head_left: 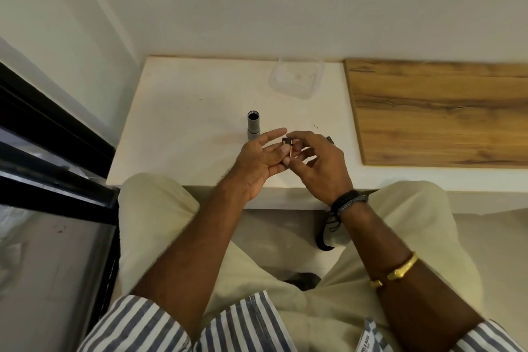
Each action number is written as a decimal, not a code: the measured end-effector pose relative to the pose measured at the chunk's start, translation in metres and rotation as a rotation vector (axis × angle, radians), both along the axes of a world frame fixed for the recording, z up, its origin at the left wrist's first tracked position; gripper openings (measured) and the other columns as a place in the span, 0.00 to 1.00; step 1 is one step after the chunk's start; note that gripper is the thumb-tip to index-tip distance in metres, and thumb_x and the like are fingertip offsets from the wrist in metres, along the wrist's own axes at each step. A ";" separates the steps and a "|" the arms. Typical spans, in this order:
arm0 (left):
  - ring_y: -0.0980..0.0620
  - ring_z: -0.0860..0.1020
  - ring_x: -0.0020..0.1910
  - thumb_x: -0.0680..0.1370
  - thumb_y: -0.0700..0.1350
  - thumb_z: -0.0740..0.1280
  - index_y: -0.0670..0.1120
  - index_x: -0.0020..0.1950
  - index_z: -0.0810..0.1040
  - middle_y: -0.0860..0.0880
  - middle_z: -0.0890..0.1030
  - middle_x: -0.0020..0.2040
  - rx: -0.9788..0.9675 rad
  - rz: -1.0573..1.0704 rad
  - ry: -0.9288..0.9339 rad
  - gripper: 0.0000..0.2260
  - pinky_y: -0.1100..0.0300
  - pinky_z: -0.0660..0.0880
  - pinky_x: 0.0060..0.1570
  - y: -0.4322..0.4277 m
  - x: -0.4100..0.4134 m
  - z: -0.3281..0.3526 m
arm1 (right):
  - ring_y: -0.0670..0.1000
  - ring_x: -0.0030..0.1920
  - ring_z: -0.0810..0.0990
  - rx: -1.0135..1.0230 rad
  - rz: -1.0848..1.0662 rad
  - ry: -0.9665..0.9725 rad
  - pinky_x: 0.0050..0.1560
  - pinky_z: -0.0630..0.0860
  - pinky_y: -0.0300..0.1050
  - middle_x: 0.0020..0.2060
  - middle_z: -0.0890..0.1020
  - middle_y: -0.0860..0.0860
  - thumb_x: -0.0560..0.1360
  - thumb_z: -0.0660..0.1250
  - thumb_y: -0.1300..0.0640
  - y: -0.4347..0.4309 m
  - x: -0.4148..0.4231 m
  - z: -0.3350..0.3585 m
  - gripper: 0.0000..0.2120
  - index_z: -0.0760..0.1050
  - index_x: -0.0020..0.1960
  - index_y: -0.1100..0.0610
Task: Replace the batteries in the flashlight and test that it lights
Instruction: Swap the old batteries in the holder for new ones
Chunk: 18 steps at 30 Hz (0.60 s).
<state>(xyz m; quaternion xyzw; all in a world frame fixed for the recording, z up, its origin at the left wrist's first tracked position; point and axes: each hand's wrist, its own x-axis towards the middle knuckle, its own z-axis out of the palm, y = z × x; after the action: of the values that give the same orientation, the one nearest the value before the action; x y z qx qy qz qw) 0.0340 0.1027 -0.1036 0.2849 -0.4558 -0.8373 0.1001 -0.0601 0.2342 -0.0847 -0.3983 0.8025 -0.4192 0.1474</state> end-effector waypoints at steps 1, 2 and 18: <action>0.42 0.83 0.58 0.78 0.37 0.70 0.44 0.70 0.73 0.40 0.83 0.59 -0.023 -0.011 -0.013 0.21 0.46 0.79 0.59 0.000 0.000 0.000 | 0.48 0.48 0.81 0.021 0.008 0.009 0.49 0.81 0.42 0.49 0.79 0.42 0.76 0.74 0.56 -0.001 -0.001 -0.001 0.19 0.76 0.66 0.53; 0.43 0.83 0.58 0.78 0.37 0.70 0.44 0.70 0.73 0.40 0.83 0.59 -0.049 -0.023 -0.028 0.21 0.45 0.79 0.60 0.000 0.000 0.000 | 0.45 0.46 0.80 0.032 0.014 0.002 0.46 0.80 0.38 0.48 0.78 0.40 0.76 0.74 0.56 -0.001 -0.003 -0.002 0.18 0.76 0.64 0.52; 0.47 0.86 0.43 0.77 0.43 0.72 0.41 0.53 0.81 0.43 0.86 0.44 -0.299 0.465 -0.198 0.08 0.46 0.83 0.50 -0.003 -0.004 -0.002 | 0.58 0.46 0.88 -0.300 -0.215 -0.722 0.44 0.86 0.50 0.44 0.85 0.63 0.79 0.70 0.62 -0.010 -0.003 -0.014 0.09 0.79 0.58 0.54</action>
<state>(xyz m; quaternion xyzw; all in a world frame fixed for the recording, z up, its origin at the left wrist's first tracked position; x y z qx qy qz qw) 0.0295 0.1000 -0.1061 0.4442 -0.5040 -0.6836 0.2852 -0.0629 0.2243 -0.0984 -0.1566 0.6661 -0.6576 0.3153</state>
